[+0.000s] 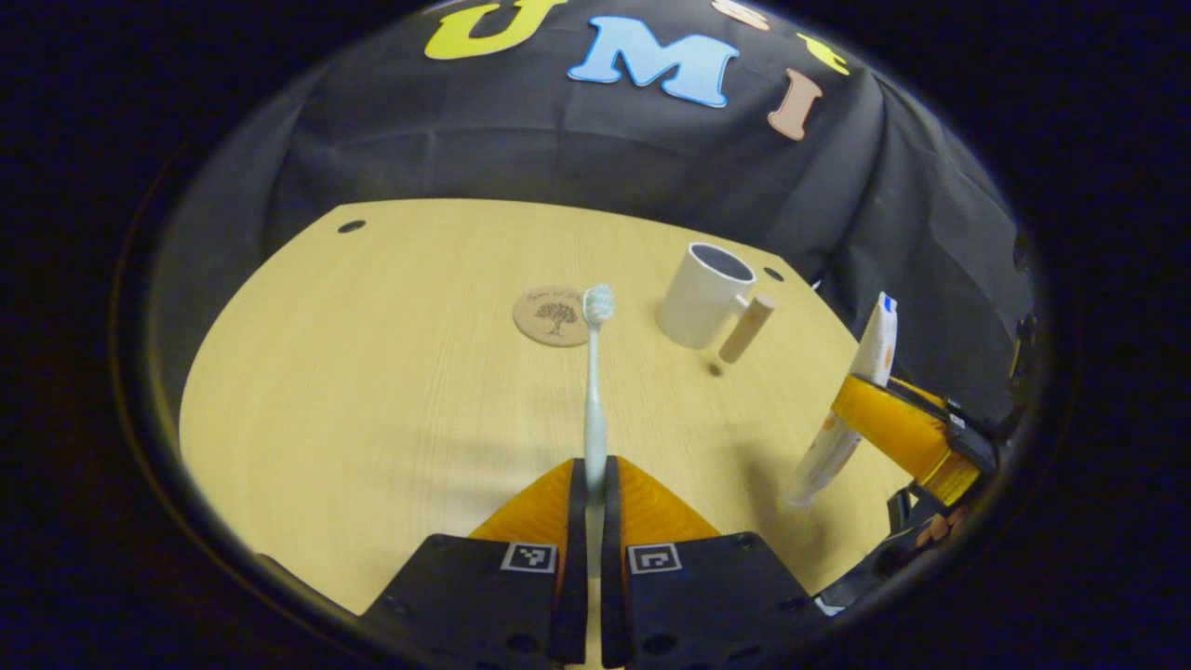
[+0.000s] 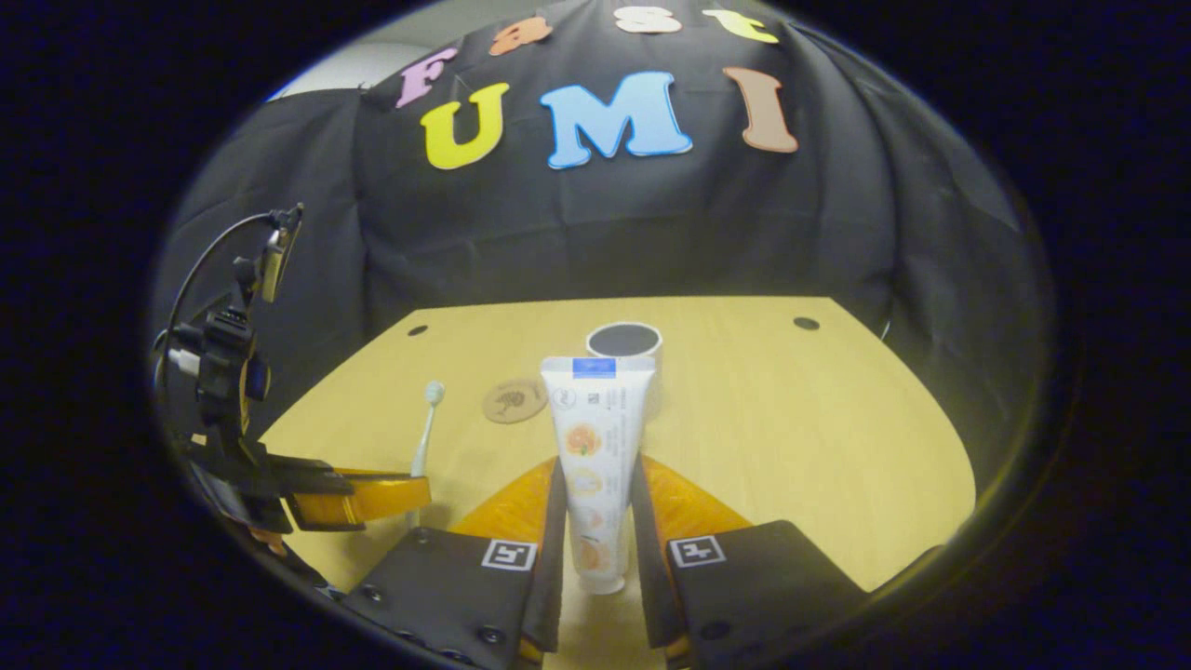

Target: Put the toothbrush and toothpaste on the desktop into the cup, then pick up the cup and place it on the coaster on the desktop.

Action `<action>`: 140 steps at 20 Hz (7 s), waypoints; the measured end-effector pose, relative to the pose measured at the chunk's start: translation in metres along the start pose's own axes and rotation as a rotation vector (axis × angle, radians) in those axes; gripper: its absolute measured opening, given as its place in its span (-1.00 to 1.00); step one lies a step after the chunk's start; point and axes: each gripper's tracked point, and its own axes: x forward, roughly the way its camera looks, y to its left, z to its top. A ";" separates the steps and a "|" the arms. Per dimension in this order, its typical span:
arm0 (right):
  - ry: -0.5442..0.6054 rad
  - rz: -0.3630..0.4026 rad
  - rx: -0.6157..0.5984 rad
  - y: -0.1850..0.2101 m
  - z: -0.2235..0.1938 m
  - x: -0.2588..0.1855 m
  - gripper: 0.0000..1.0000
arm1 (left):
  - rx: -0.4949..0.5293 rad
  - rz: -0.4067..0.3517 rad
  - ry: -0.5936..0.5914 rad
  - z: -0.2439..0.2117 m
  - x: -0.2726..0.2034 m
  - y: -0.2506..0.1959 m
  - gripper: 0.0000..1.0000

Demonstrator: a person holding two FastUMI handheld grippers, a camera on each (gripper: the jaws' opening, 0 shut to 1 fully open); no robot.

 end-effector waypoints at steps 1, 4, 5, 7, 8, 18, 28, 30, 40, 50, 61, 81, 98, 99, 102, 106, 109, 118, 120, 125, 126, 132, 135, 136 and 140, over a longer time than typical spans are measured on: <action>-0.021 0.003 -0.011 0.004 0.009 0.000 -0.34 | -0.005 -0.009 -0.036 0.008 -0.002 -0.001 -0.72; -0.060 0.008 -0.005 0.011 0.035 0.012 -0.34 | 0.003 -0.033 -0.139 0.040 -0.006 -0.003 -0.72; -0.076 0.012 0.006 0.013 0.045 0.015 -0.24 | 0.017 -0.031 -0.174 0.051 -0.006 -0.002 -0.72; -0.112 0.014 0.031 0.012 0.066 0.023 -0.24 | 0.053 -0.037 -0.239 0.077 -0.004 -0.005 -0.72; -0.135 0.018 0.039 0.011 0.077 0.026 -0.24 | 0.074 -0.037 -0.272 0.088 -0.003 -0.007 -0.73; -0.332 -0.045 0.115 -0.023 0.156 0.080 -0.36 | 0.164 -0.093 -0.509 0.172 0.002 -0.035 -0.73; -0.286 -0.076 0.038 -0.033 0.138 0.159 -0.31 | 0.183 -0.107 -0.632 0.210 0.002 -0.047 -0.74; -0.252 -0.077 0.012 -0.034 0.122 0.165 -0.26 | 0.185 -0.100 -0.626 0.212 0.005 -0.047 -0.74; -0.174 -0.083 0.001 -0.039 0.105 0.165 0.00 | 0.204 -0.096 -0.621 0.212 0.002 -0.053 -0.75; -0.160 -0.150 0.026 -0.064 0.111 0.089 0.68 | 0.218 -0.181 -0.662 0.226 0.004 -0.086 -0.75; -0.161 -0.259 0.081 -0.110 0.097 -0.008 0.83 | 0.207 -0.336 -0.782 0.267 0.045 -0.135 -0.77; -0.103 -0.263 0.158 -0.129 0.089 -0.011 0.83 | 0.195 -0.327 -0.662 0.214 0.136 -0.137 -0.60; 0.088 -0.159 0.001 -0.084 0.098 0.014 0.88 | 0.178 -0.074 -0.694 0.238 -0.029 -0.080 0.83; 0.116 -0.152 -0.021 -0.078 0.096 0.020 0.84 | 0.181 -0.061 -0.688 0.238 -0.036 -0.075 0.89; 0.204 -0.110 -0.057 -0.059 0.089 0.038 0.86 | 0.158 -0.044 -0.657 0.235 -0.043 -0.059 0.89; 0.371 -0.093 -0.062 -0.050 0.065 0.065 0.91 | 0.110 -0.016 -0.624 0.230 -0.045 -0.038 0.89; 0.486 -0.100 -0.052 -0.050 0.045 0.082 0.90 | 0.096 0.011 -0.613 0.228 -0.049 -0.021 0.89; 0.752 -0.108 -0.049 -0.048 0.008 0.126 0.92 | 0.056 0.001 -0.562 0.217 -0.032 -0.009 0.89; 0.811 -0.104 -0.070 -0.047 0.004 0.135 0.91 | 0.044 -0.008 -0.552 0.215 -0.028 -0.010 0.89; 0.961 -0.078 -0.069 -0.042 -0.002 0.152 0.90 | 0.025 -0.014 -0.538 0.214 -0.019 -0.003 0.89; 0.984 -0.074 -0.064 -0.041 -0.007 0.155 0.91 | 0.022 -0.015 -0.540 0.215 -0.019 -0.001 0.91; 1.071 -0.079 -0.066 -0.043 -0.016 0.153 0.68 | 0.004 -0.015 -0.536 0.214 -0.014 0.006 0.91; 1.081 -0.088 -0.102 -0.048 -0.013 0.148 0.41 | -0.006 -0.018 -0.538 0.215 -0.012 0.006 0.91; 1.083 -0.087 -0.095 -0.048 -0.019 0.150 0.31 | -0.009 -0.016 -0.537 0.214 -0.011 0.006 0.91; 1.076 -0.076 -0.078 -0.045 -0.018 0.151 -0.05 | -0.023 -0.010 -0.532 0.211 -0.009 0.008 0.91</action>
